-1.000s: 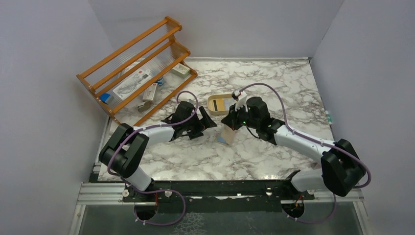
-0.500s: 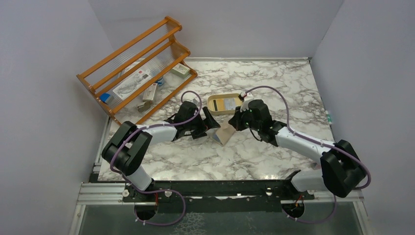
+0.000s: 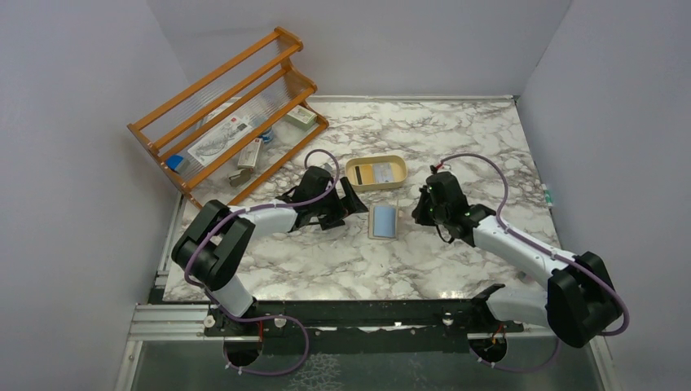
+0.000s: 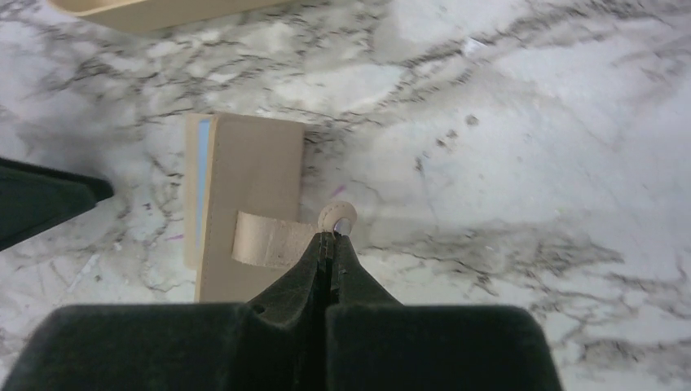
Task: Take the credit cards out of the card holder
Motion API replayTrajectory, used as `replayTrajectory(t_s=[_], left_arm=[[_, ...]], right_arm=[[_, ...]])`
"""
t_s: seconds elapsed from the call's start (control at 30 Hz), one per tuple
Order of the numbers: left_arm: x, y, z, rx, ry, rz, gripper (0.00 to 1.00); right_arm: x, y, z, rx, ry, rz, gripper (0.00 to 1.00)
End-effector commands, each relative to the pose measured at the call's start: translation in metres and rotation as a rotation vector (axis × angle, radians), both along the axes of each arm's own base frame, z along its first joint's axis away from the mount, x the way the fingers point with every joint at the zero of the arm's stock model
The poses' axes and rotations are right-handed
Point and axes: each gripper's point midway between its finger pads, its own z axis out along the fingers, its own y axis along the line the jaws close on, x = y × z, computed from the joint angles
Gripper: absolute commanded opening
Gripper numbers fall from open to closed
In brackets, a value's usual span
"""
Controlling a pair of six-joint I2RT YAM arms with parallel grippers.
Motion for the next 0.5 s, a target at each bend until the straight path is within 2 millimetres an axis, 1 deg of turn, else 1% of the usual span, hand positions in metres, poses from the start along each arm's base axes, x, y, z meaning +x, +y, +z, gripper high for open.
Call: replayTrajectory(t_s=[0.0, 0.1, 0.13, 0.17, 0.2, 0.23, 0.27, 0.3, 0.33, 0.4, 0.47], left_arm=[[-0.004, 0.013, -0.021, 0.105, 0.023, 0.011, 0.98], [-0.004, 0.013, -0.021, 0.11, 0.022, 0.008, 0.98], [-0.004, 0.013, -0.021, 0.113, 0.021, 0.007, 0.98], [-0.004, 0.014, -0.021, 0.115, 0.021, 0.009, 0.98], [-0.003, 0.014, -0.021, 0.118, 0.018, 0.008, 0.98], [-0.003, 0.014, -0.02, 0.12, 0.018, 0.01, 0.98], [-0.003, 0.015, -0.021, 0.123, 0.017, 0.009, 0.98], [-0.003, 0.015, -0.02, 0.124, 0.016, 0.009, 0.98], [-0.003, 0.015, -0.021, 0.126, 0.016, 0.01, 0.98], [-0.003, 0.015, -0.021, 0.125, 0.018, 0.011, 0.98], [-0.003, 0.015, -0.021, 0.126, 0.018, 0.012, 0.98]], right_arm=[[-0.012, -0.043, -0.009, -0.062, 0.1, -0.261, 0.01], [-0.012, -0.057, -0.01, -0.077, 0.117, -0.332, 0.01], [-0.011, -0.059, -0.009, -0.073, 0.115, -0.344, 0.04], [-0.01, -0.06, -0.007, -0.067, 0.11, -0.349, 0.15], [-0.009, -0.06, -0.005, -0.059, 0.102, -0.352, 0.28], [-0.008, -0.058, -0.003, -0.05, 0.096, -0.343, 0.44], [-0.008, -0.057, -0.001, -0.039, 0.088, -0.338, 0.57], [-0.007, -0.055, 0.002, -0.025, 0.075, -0.329, 0.67], [-0.006, -0.052, 0.005, -0.004, 0.057, -0.316, 0.74], [-0.005, -0.043, 0.016, 0.057, -0.002, -0.266, 0.83], [-0.006, -0.033, 0.031, 0.14, -0.08, -0.209, 0.91]])
